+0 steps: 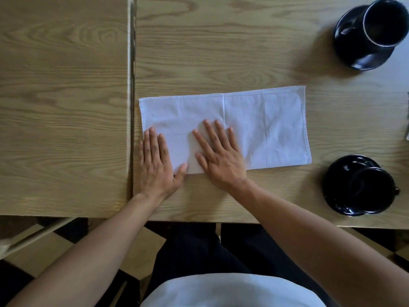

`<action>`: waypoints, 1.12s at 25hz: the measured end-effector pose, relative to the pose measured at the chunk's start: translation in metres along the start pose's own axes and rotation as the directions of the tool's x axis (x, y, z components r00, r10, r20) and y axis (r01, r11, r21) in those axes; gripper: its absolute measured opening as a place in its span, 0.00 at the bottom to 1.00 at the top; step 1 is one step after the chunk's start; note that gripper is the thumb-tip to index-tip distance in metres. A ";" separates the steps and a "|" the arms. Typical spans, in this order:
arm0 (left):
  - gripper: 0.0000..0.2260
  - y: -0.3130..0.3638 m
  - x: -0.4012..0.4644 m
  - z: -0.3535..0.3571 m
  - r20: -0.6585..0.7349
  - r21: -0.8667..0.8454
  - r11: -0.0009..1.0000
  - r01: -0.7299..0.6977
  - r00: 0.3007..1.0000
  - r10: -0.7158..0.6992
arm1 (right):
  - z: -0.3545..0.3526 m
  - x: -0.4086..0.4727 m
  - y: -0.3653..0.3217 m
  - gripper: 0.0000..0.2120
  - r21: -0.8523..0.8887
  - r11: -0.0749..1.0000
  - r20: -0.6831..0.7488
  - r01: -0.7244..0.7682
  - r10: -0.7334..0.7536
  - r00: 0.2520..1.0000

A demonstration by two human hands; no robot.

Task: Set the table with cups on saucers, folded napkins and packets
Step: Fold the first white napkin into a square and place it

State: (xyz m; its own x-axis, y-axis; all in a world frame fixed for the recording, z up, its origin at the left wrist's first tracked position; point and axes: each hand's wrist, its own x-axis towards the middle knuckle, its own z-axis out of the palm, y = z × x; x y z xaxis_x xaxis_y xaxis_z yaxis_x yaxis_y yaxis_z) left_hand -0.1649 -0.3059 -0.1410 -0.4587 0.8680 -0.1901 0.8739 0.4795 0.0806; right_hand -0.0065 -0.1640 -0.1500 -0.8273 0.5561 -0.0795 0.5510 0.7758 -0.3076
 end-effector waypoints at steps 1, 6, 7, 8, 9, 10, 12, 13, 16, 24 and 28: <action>0.45 0.000 0.000 0.002 0.003 0.019 1.000 -0.006 1.000 0.006 | -0.004 -0.007 0.017 0.28 -0.027 0.998 -0.011 -0.058 0.058 0.998; 0.49 0.001 0.002 0.003 0.035 0.073 0.997 -0.014 0.999 0.011 | -0.033 -0.050 0.104 0.33 -0.109 0.952 0.031 -0.286 0.291 0.956; 0.49 0.001 0.001 0.003 0.041 0.079 0.997 -0.015 0.999 0.012 | -0.038 -0.057 0.117 0.33 -0.109 0.938 0.043 -0.329 0.335 0.941; 0.49 0.001 0.001 0.002 0.047 0.081 0.997 -0.011 0.999 0.007 | -0.043 -0.060 0.126 0.33 -0.105 0.926 0.053 -0.363 0.369 0.928; 0.50 0.001 0.001 0.000 0.053 0.079 0.997 -0.006 0.999 0.002 | -0.046 -0.062 0.131 0.33 -0.096 0.918 0.058 -0.384 0.391 0.919; 0.50 0.002 0.001 -0.001 0.059 0.076 0.997 -0.004 0.998 -0.001 | -0.049 -0.061 0.131 0.33 -0.087 0.911 0.061 -0.402 0.408 0.911; 0.50 0.002 0.001 -0.002 0.066 0.077 0.997 -0.020 0.998 0.015 | -0.051 -0.061 0.126 0.32 -0.062 0.892 0.058 -0.447 0.451 0.891; 0.51 0.003 0.001 -0.003 0.065 0.076 0.997 -0.019 0.998 0.014 | -0.052 -0.059 0.124 0.32 -0.046 0.884 0.053 -0.464 0.466 0.883; 0.49 0.006 0.003 -0.012 0.038 0.017 1.000 0.018 0.999 -0.019 | -0.057 -0.050 0.117 0.30 0.011 0.873 0.012 -0.487 0.487 0.873; 0.29 0.071 0.086 -0.012 -0.053 -0.053 0.997 -0.055 0.997 0.052 | -0.038 0.048 0.051 0.28 -0.016 0.997 0.018 -0.070 0.070 0.997; 0.32 0.050 0.088 0.003 -0.051 -0.024 0.999 0.042 0.998 -0.044 | -0.030 0.043 0.090 0.28 -0.086 0.994 0.023 -0.063 0.065 0.998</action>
State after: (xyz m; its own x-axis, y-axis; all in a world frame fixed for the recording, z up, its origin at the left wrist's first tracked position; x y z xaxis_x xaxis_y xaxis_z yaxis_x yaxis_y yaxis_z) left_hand -0.1606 -0.2060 -0.1569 -0.5041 0.8517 -0.1430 0.8494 0.5189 0.0963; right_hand 0.0106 -0.0617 -0.1527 -0.7921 0.5982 -0.1215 0.6092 0.7621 -0.2193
